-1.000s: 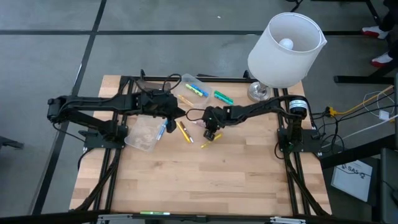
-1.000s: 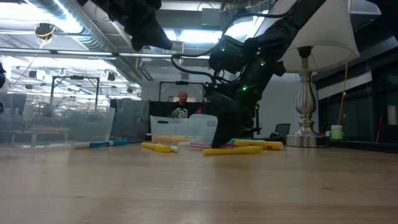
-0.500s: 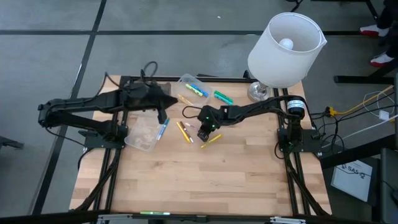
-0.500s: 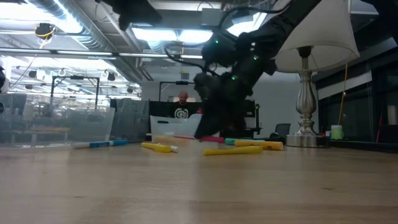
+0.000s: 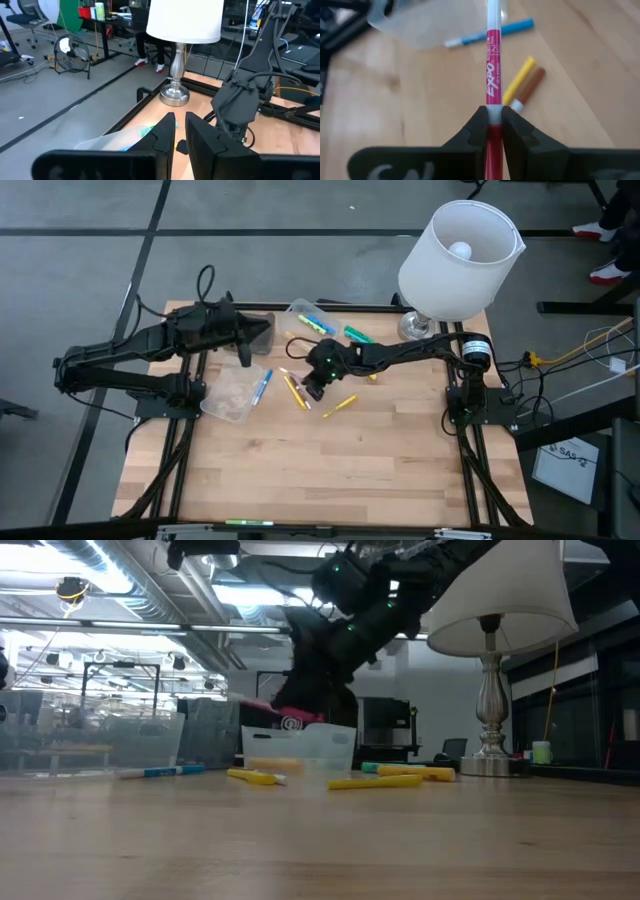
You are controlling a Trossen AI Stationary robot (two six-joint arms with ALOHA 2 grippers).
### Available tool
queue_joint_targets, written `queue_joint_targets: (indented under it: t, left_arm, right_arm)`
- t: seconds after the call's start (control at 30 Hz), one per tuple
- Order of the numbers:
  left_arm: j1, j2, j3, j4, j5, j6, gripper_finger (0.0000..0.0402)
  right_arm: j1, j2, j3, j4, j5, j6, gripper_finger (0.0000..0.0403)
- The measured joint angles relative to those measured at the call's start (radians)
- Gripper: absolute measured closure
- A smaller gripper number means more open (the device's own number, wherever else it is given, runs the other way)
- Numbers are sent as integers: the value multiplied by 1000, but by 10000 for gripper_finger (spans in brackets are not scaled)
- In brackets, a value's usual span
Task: Pick & Place Markers
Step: Put the pink marker into the black bin
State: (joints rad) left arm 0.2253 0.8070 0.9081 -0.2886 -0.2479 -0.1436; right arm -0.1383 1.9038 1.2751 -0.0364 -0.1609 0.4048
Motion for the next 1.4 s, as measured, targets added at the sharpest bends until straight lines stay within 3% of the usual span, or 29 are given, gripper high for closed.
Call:
queue_joint_targets:
  t: [0.33, 0.83, 1.13, 1.4]
  left_arm:
    - [0, 0, 0, 0, -48, 23, 360]
    - [0, 0, 0, 31, -75, 26, 360]
    - [0, 0, 0, 24, -131, -66, 353]
    - [1, 5, 0, -20, -186, -153, 322]
  right_arm:
    - [0, -41, 0, 47, -14, 12, 365]
    - [-7, -218, 0, 104, 142, 9, 365]
    - [-29, -232, 0, 223, 197, 33, 365]
    - [-38, -232, 0, 322, 298, 54, 364]
